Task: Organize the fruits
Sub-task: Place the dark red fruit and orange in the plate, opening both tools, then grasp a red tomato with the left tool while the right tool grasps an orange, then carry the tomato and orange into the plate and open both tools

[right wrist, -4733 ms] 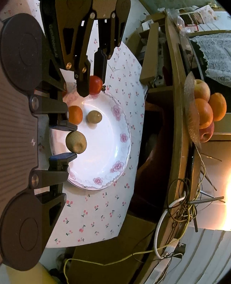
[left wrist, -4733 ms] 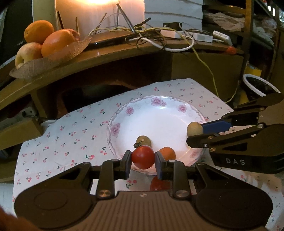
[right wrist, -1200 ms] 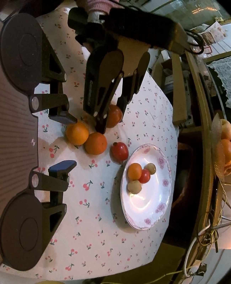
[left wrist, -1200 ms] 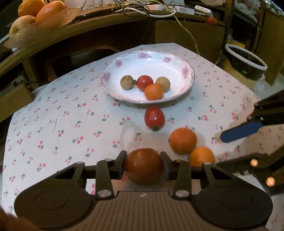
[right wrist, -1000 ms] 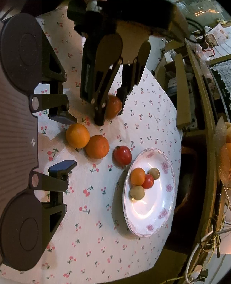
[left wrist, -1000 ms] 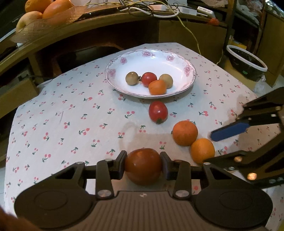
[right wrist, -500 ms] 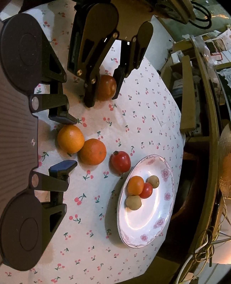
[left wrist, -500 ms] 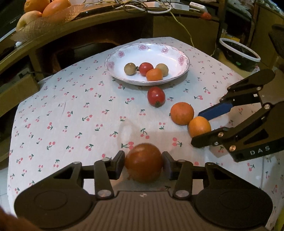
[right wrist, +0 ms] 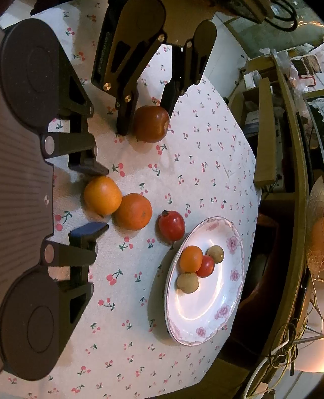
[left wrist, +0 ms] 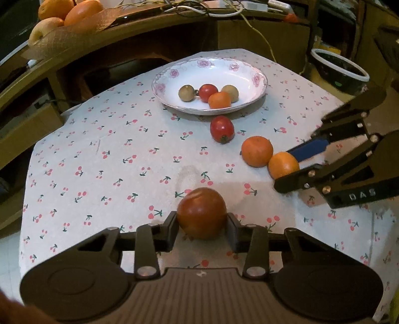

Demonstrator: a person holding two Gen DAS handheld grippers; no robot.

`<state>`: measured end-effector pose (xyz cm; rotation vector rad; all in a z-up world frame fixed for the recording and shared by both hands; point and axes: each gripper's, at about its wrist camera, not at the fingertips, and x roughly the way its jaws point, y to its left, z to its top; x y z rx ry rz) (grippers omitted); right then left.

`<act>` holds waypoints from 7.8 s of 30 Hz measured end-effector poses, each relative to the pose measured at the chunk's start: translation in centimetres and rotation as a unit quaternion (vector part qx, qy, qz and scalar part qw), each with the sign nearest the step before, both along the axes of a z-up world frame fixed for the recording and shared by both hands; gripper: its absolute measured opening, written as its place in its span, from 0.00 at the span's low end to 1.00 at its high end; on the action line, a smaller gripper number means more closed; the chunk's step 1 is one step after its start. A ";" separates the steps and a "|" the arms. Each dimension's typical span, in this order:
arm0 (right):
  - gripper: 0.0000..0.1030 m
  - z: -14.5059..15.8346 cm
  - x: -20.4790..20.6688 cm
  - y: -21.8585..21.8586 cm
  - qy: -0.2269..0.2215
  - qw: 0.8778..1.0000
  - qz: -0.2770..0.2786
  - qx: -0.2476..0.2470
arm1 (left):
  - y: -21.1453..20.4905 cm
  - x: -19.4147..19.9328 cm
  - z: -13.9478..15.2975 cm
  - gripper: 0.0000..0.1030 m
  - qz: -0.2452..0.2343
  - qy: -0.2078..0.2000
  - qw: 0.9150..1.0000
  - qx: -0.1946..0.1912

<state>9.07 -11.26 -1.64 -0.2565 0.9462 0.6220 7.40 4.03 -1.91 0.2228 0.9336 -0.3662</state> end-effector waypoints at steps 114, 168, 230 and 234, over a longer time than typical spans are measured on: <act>0.32 -0.2 4.8 -0.1 0.018 0.999 0.024 0.039 | -1.5 6.7 3.1 0.48 0.035 -0.040 0.997 -0.047; 0.38 0.5 2.1 -5.5 0.012 1.000 0.005 -0.010 | -5.0 0.6 -0.4 0.46 0.010 0.020 1.000 -0.014; 0.34 4.5 7.0 -5.3 -0.052 0.994 -0.091 0.043 | -7.4 7.6 4.3 0.31 0.051 -0.076 0.995 -0.041; 0.34 3.8 8.4 -5.0 -0.046 0.993 -0.100 0.043 | -7.1 8.6 3.4 0.31 0.056 -0.068 0.995 -0.041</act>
